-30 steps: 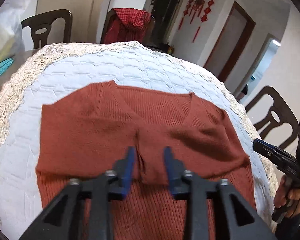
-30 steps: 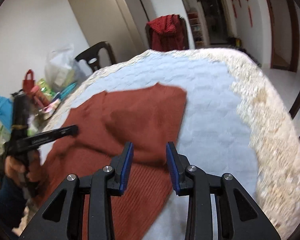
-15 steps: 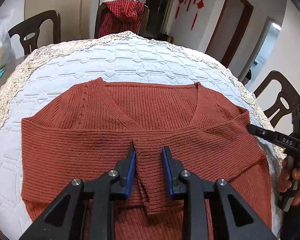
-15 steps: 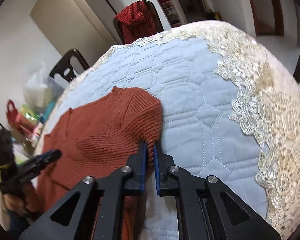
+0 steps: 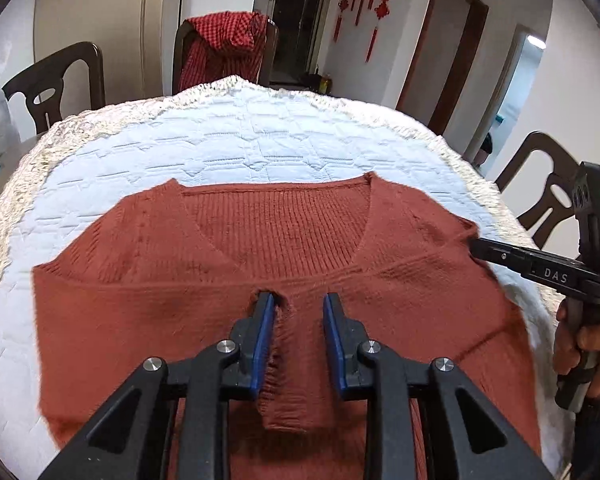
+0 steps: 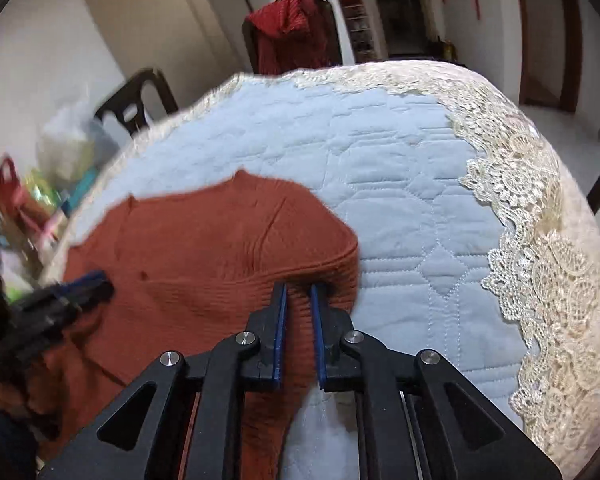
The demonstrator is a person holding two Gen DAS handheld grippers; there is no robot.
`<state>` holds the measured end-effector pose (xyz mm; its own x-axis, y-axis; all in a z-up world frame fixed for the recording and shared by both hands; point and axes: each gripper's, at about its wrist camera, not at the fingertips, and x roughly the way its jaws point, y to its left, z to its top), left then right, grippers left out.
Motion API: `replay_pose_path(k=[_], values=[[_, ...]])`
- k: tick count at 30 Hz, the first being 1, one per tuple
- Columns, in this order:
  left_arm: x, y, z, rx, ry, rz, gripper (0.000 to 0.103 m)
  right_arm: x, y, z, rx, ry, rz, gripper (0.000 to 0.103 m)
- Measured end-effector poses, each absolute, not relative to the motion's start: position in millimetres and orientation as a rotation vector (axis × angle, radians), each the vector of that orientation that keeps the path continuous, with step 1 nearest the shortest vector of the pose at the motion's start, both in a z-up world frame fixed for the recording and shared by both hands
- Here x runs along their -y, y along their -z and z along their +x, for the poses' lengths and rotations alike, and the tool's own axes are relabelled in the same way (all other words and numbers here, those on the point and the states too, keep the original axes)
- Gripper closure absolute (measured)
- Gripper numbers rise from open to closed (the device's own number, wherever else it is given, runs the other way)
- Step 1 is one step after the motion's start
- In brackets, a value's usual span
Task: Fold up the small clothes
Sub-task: 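Fold the sweater side edge inward with the right tool while the left tool pins the center, then open the right tool and withdraw from the folded side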
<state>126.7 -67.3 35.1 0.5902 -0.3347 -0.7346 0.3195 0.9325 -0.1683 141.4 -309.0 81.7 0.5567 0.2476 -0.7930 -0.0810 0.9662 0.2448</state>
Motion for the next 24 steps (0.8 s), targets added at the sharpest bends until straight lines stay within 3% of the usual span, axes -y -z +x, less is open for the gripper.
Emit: replay_pose_path(k=[5,12,15,24], values=[[57.4,-31.1,98.5,-0.858,0.43,-0.012,0.075,295.5,-102.8,87.4,-0.891,-0.265,0.122,0.09],[52.7,-31.8,89.1,-0.859,0.389,-0.017,0.075,290.4,-90.1,72.2,-0.938,-0.225,0.068,0.09],[45.0,-35.3,75.1,-0.841,0.368,-0.001,0.064,289.7,-104.3,57.1,-0.9,-0.234,0.047,0.09],[12.1,-36.3,33.8,-0.826,0.269,-0.03,0.059,278.4,-101.4,19.6,-0.911,-0.294,0.08,0.087]])
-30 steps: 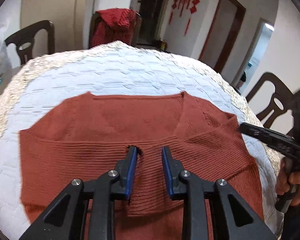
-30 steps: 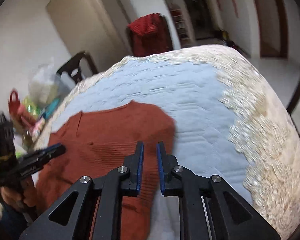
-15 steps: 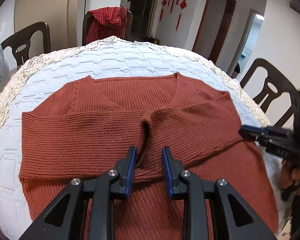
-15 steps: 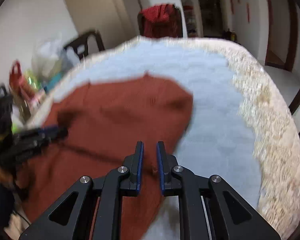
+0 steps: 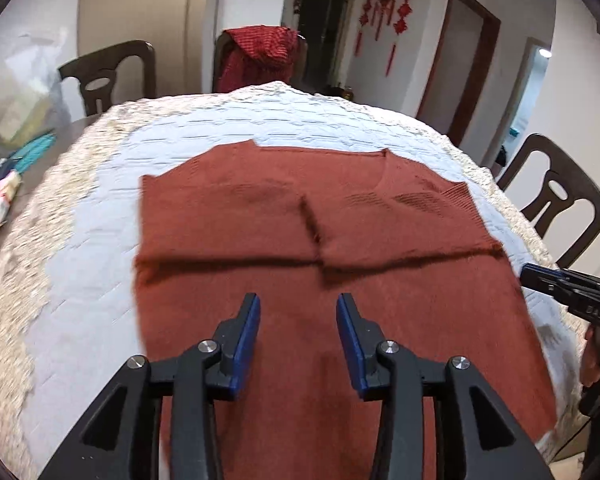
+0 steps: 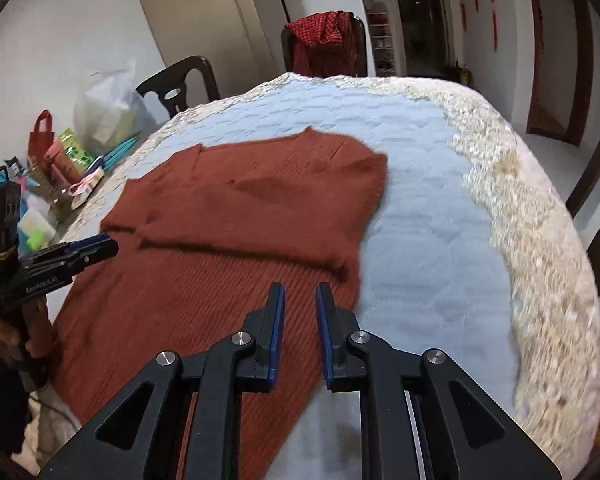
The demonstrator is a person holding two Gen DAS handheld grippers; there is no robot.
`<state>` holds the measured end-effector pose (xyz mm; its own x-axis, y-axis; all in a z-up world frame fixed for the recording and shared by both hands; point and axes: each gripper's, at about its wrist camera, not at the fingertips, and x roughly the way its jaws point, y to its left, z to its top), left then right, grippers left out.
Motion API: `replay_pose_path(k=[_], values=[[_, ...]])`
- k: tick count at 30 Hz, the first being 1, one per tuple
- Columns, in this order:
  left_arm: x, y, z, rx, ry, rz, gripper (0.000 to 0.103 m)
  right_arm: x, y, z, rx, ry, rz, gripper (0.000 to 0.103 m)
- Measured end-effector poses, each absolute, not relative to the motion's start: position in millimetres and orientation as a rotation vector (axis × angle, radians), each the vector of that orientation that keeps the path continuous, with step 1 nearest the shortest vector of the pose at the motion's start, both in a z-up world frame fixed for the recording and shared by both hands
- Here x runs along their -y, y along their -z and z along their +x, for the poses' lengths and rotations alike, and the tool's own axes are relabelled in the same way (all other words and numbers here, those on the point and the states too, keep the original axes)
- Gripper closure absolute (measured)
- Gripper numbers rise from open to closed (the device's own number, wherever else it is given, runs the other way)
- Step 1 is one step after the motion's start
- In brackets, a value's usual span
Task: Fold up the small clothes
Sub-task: 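Open the right tool and withdraw from the folded side, then move both tools to the sweater hem and grasp it side by side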
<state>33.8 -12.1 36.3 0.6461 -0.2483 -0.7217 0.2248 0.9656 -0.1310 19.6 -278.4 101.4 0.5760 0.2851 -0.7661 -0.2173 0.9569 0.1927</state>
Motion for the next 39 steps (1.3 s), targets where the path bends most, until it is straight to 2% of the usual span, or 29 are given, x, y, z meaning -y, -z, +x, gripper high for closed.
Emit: replay_pose_path(k=[7,10,25,39], values=[[-1.9,-34.0,6.8,-0.814,0.207,-0.019,0.053,279.3,-100.8,-8.5,-0.913,-0.305,0.108,0.084],[-7.8,-33.3,-3.7,-0.805,0.18,-0.005,0.051,284.5,-99.7,-16.6,-0.906,-0.293,0.138,0.056],[-28.7,-10.7,-45.7,-0.844,0.145,-0.057,0.044,289.3,-78.8,-54.0,-0.952,-0.357,0.318,0.056],[-33.8,-11.8,-79.1,-0.853,0.255,-0.179,0.045,275.3,-77.1,-76.4,-0.978,-0.468,0.354,0.056]])
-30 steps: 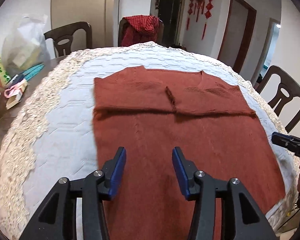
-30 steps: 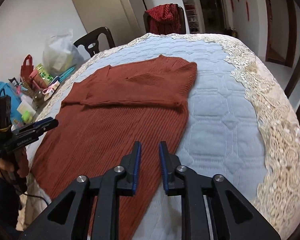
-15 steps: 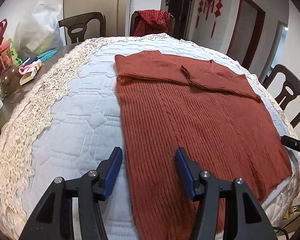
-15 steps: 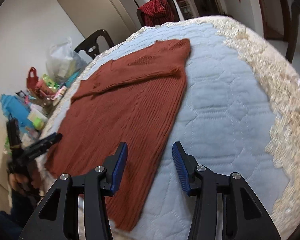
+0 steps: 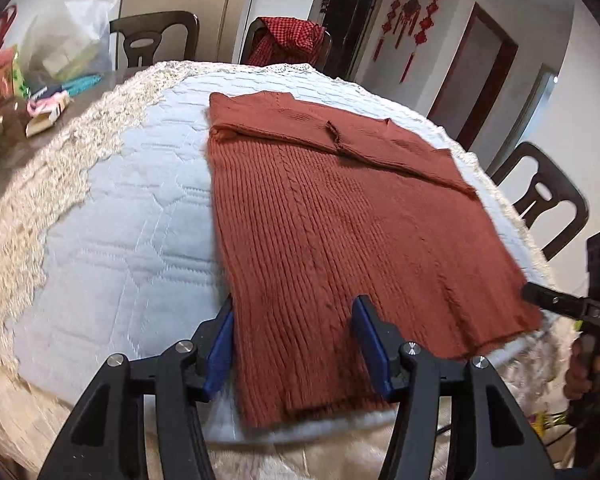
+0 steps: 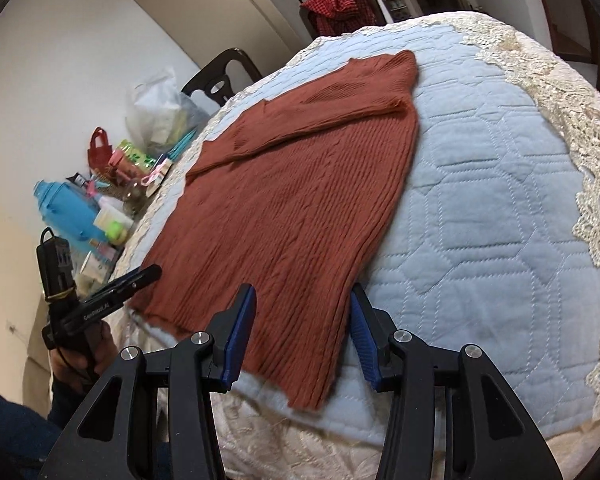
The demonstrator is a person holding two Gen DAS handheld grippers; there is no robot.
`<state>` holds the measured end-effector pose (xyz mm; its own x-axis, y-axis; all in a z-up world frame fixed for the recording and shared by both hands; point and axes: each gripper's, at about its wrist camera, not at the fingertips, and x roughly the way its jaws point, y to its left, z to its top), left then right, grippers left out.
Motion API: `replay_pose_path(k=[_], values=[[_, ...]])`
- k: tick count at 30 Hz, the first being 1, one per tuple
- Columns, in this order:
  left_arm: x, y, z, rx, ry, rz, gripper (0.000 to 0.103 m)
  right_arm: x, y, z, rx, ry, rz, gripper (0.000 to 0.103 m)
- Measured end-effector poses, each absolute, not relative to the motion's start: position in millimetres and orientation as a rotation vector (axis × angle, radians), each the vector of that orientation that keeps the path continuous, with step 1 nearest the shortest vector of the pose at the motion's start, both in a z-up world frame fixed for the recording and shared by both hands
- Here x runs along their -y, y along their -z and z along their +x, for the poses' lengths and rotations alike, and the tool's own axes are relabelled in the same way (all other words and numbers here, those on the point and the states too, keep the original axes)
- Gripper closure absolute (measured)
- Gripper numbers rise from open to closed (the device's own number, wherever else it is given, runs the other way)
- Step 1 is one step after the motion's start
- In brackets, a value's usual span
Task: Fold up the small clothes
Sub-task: 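Move both tools to the sweater hem and grasp it side by side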
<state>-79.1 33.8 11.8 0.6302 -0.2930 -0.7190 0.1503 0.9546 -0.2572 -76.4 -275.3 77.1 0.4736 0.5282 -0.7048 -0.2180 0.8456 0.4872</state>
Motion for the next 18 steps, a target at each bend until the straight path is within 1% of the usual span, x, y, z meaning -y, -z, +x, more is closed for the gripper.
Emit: replay_pose_path(k=[4,7,9,10,12,14,15,16,18], values=[[-46.8,-11.3,-85.6,-0.86,0.276,-0.264,0.052,275.6,-75.5,-80.7,-0.986,-0.491,0.382,0.056],[-53.6,-9.7,-86.3,-0.863,0.285,-0.315,0.058,275.9,-74.5,-83.2,-0.99,-0.493,0.384,0.061],[-56.3,-8.6,-84.2,-0.864,0.293,-0.34,0.059,276.1,-73.3,-81.6,-0.992,-0.492,0.395,0.065],[-57.8,-8.1,-82.3,-0.865,0.299,-0.358,0.059,275.8,-72.4,-79.8,-0.996,-0.493,0.404,0.069],[-60.0,-7.3,-78.2,-0.867,0.308,-0.383,0.063,274.8,-71.1,-76.6,-0.999,-0.497,0.42,0.073],[-63.9,-5.1,-75.2,-0.871,0.311,-0.41,0.07,272.9,-69.7,-73.5,-1.0,-0.501,0.43,0.077],[-66.6,-4.3,-74.1,-0.873,0.319,-0.433,0.07,272.2,-69.3,-72.6,-1.0,-0.499,0.431,0.078],[-69.9,-3.3,-73.4,-0.876,0.327,-0.461,0.071,272.6,-68.4,-71.6,-1.001,-0.497,0.433,0.082],[-74.5,-1.1,-73.8,-0.88,0.33,-0.482,0.077,275.0,-67.3,-71.9,-1.0,-0.492,0.442,0.089]])
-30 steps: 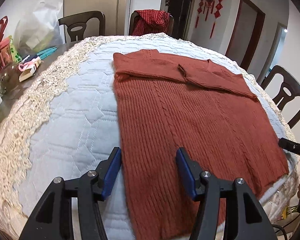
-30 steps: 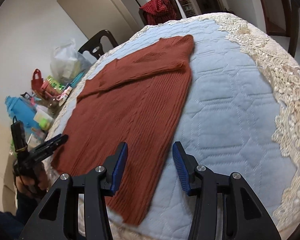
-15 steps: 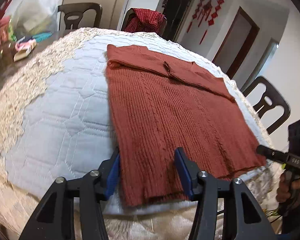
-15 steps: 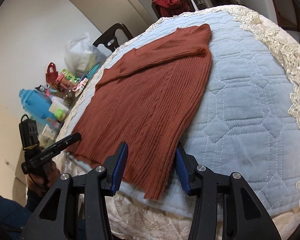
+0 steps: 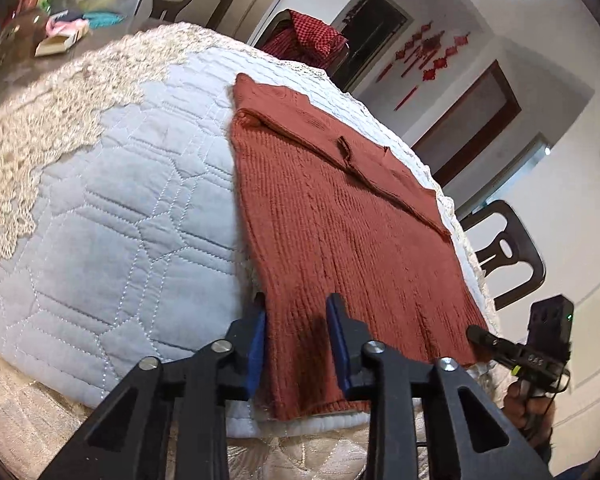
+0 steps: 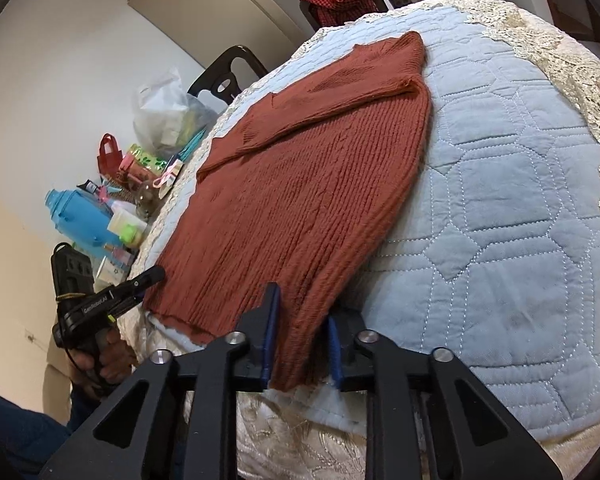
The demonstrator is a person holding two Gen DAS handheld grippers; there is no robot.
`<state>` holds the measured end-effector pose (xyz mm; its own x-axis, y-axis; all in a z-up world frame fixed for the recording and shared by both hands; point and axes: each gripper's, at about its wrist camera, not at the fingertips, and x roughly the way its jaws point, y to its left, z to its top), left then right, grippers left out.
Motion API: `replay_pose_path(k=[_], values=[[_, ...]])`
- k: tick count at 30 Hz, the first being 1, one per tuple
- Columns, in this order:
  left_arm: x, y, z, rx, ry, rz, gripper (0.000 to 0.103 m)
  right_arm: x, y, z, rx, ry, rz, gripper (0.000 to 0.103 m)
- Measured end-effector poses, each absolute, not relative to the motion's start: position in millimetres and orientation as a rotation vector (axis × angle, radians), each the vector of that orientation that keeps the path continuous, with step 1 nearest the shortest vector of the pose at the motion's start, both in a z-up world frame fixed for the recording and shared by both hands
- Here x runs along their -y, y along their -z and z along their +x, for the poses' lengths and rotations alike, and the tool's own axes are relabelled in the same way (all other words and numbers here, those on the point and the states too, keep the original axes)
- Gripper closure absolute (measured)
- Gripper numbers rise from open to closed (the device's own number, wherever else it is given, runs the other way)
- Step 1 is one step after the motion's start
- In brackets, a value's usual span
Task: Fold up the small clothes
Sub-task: 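Move both tools to the sweater hem and grasp it side by side, then lift the held hem with both tools and fold it toward the collar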
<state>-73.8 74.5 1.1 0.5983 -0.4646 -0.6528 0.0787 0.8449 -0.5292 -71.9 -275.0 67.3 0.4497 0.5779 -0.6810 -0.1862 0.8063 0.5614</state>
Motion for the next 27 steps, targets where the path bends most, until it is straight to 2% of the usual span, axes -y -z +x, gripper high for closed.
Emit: replay_pose_path(k=[2,5,11,27], values=[[-76.6,0.9,-75.0,-0.882,0.32,-0.476,0.089,279.3,-66.0,-73.3,-1.002,-0.487,0.454,0.095],[-76.8,1.6,-76.1,-0.886,0.323,-0.472,0.095,281.2,-65.7,-74.8,-0.998,-0.491,0.463,0.096],[-84.4,-11.9,-84.3,-0.85,0.388,-0.499,0.096,279.8,-75.3,-79.2,-0.98,-0.533,0.477,0.098],[-120.9,-80.7,-97.9,-0.559,0.477,-0.582,0.097,310.6,-129.3,-103.7,-0.766,-0.62,0.57,0.098]])
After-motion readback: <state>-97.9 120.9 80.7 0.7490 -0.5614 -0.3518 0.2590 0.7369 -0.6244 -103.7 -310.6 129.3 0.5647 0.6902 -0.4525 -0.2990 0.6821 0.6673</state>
